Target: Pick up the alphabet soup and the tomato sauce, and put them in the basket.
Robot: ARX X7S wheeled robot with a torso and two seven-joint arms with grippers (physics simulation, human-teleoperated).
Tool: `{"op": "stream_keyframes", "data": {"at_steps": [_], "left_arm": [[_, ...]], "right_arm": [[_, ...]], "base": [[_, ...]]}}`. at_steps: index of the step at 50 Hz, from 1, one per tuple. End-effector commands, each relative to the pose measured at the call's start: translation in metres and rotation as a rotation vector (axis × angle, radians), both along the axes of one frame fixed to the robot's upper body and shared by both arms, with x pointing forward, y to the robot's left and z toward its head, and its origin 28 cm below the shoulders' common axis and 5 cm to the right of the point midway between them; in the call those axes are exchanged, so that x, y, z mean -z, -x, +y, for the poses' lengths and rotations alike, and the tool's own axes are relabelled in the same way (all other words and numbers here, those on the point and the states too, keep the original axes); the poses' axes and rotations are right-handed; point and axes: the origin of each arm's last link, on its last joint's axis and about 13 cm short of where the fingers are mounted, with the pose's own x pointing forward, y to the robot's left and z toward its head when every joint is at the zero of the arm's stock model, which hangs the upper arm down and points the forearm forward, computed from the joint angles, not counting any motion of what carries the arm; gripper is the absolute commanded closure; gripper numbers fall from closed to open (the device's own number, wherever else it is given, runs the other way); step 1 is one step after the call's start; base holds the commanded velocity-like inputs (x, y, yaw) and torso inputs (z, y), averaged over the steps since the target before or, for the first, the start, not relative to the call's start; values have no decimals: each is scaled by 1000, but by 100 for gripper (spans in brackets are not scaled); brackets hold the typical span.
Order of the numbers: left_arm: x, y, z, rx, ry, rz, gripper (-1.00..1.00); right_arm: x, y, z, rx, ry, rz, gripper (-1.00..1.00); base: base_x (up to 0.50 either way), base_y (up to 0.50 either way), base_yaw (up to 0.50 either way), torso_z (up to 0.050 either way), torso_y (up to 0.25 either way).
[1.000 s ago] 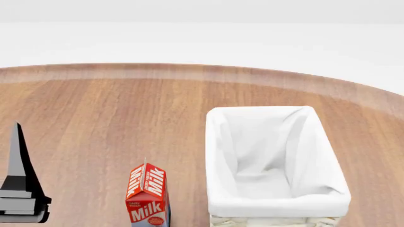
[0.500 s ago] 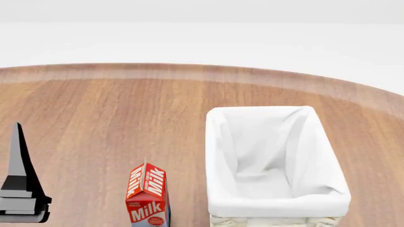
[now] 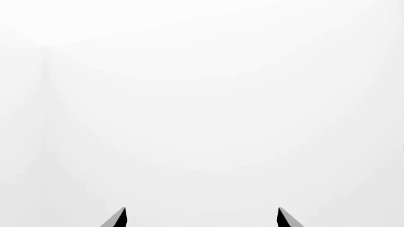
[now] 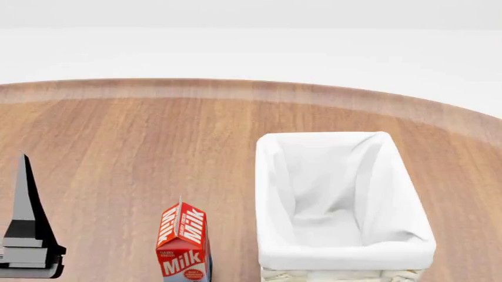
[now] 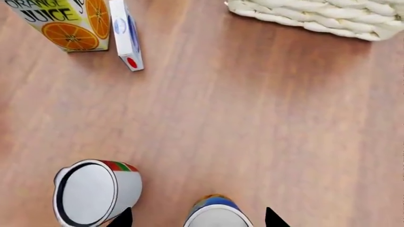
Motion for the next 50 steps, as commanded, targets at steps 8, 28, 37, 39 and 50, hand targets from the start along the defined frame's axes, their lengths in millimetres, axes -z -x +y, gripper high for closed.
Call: {"op": "stream_keyframes", "data": {"at_steps": [8,28,37,39,50], "left_arm": [[-1,0,0,0,-1,-1,-100],[0,0,0,-3,-3,1,-100],[1,0,0,-4,-1,2,-100],[1,0,0,-4,-2,3,-100],[1,0,0,-4,-4,4,-100]], "right_arm": [[17,2,-6,28,3,25,-100],[32,1,-7,34,-14,39,-100],[36,2,-8,38,-18,48,-100],[37,2,-8,40,-19,49,-100],[43,0,-11,54,-20,57,-100]], "base": [[0,0,0,0,0],[0,0,0,0,0],[0,0,0,0,0],[0,0,0,0,0],[0,0,0,0,0]]}}
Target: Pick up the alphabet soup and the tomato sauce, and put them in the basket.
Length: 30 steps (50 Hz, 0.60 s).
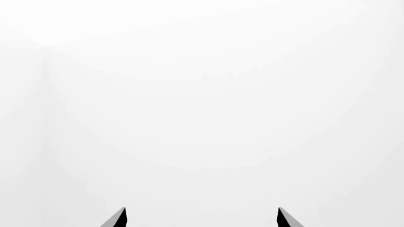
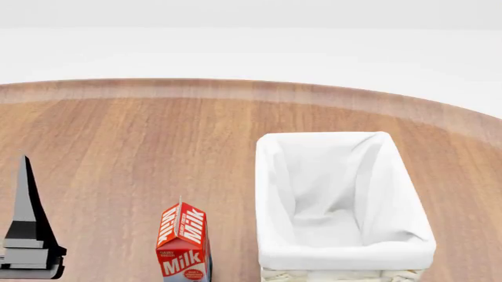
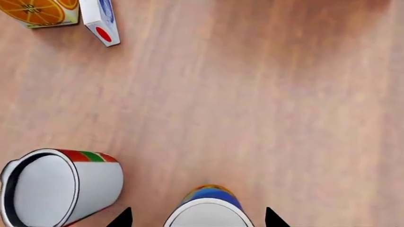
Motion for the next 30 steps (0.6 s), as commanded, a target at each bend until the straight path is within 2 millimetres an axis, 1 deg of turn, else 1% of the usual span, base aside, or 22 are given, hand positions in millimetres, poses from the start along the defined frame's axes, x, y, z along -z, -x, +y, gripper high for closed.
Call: {"op": "stream_keyframes", "data": {"at_steps": [1,30], "left_arm": [[-1,0,0,0,-2,0,-100],[1,0,0,0,-1,2,-100]], "right_arm": [[7,0,-2,13,-3,11,-100],[25,4,-4,31,-27,61,-100]], "base": [[0,0,0,0,0],[0,0,0,0,0]]}}
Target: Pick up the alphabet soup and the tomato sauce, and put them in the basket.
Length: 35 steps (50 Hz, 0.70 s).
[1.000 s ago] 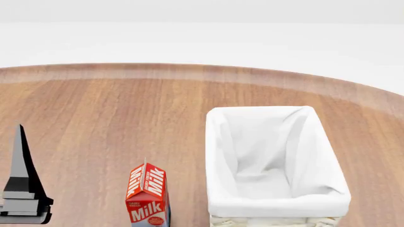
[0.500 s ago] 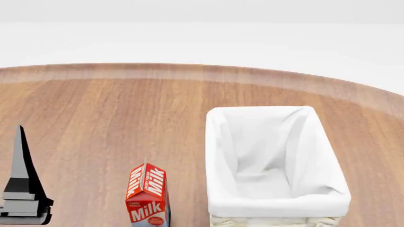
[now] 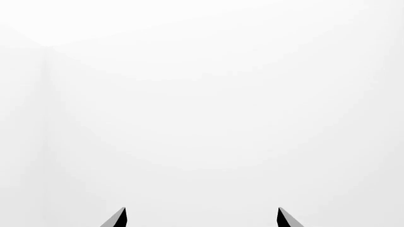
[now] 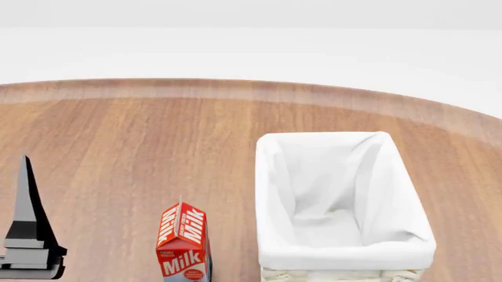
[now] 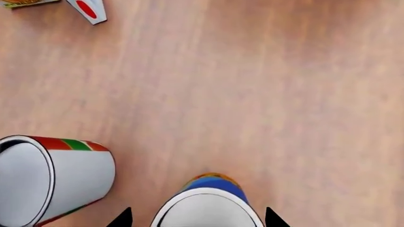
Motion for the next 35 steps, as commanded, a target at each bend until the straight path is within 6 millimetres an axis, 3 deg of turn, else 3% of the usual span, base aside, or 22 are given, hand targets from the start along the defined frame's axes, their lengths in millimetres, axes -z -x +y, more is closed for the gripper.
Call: {"op": "stream_keyframes", "data": {"at_steps": [1,13,14,28,35], "left_arm": [[1,0,0,0,0,2,-100],[1,0,0,0,0,2,-100],[1,0,0,0,0,2,-100],[0,0,0,-1,-1,0,-100],[0,-1,-1,1,-3,0,-100]], "right_arm": [[7,1,-1,10,-10,17,-100],[9,2,-1,13,-19,11,-100],[9,2,-1,14,-19,10,100],[5,0,-1,17,-32,-24,100],[-26,-6,2,4,-55,-144,100]], "base": [[0,0,0,0,0],[0,0,0,0,0],[0,0,0,0,0],[0,0,0,0,0],[0,0,0,0,0]]}}
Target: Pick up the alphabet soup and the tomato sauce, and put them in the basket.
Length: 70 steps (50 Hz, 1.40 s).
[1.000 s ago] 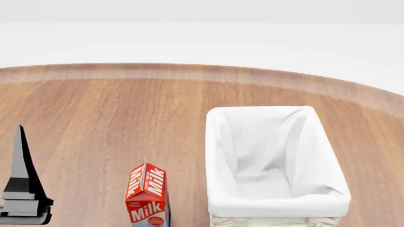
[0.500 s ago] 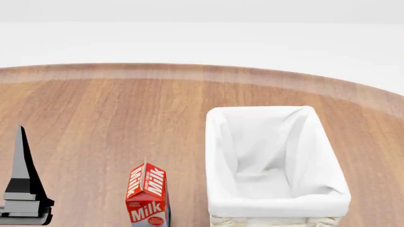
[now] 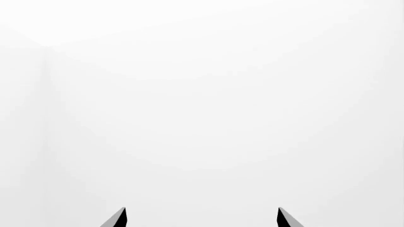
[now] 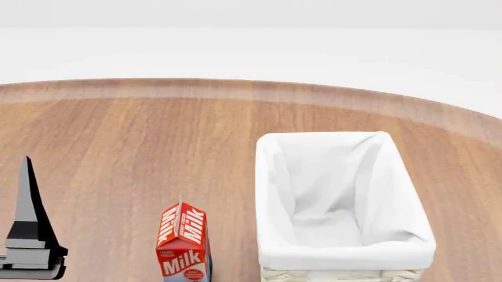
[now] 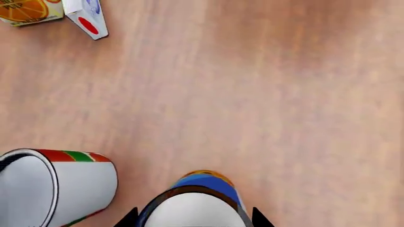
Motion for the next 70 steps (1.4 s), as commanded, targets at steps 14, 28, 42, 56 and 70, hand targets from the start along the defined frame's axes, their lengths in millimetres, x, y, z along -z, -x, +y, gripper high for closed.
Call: {"op": "stream_keyframes", "data": {"at_steps": [14,28,42,56,70], "left_arm": [[-2,0,-1,6,-5,-4,-100],[-1,0,-2,8,-4,-4,-100],[0,0,-1,5,-3,0,-100],[-2,0,-1,4,-2,-2,-100],[-2,0,0,3,0,-2,-100]], "right_arm": [[-83,-16,5,-44,-18,-328,100],[-164,-26,7,-76,-6,-567,100],[-210,-53,-1,-28,-17,-735,100],[-234,-87,-1,-15,-27,-822,100],[-244,-135,-1,-7,-65,-834,100]], "base": [[0,0,0,0,0],[0,0,0,0,1],[0,0,0,0,0],[0,0,0,0,1],[0,0,0,0,1]]}}
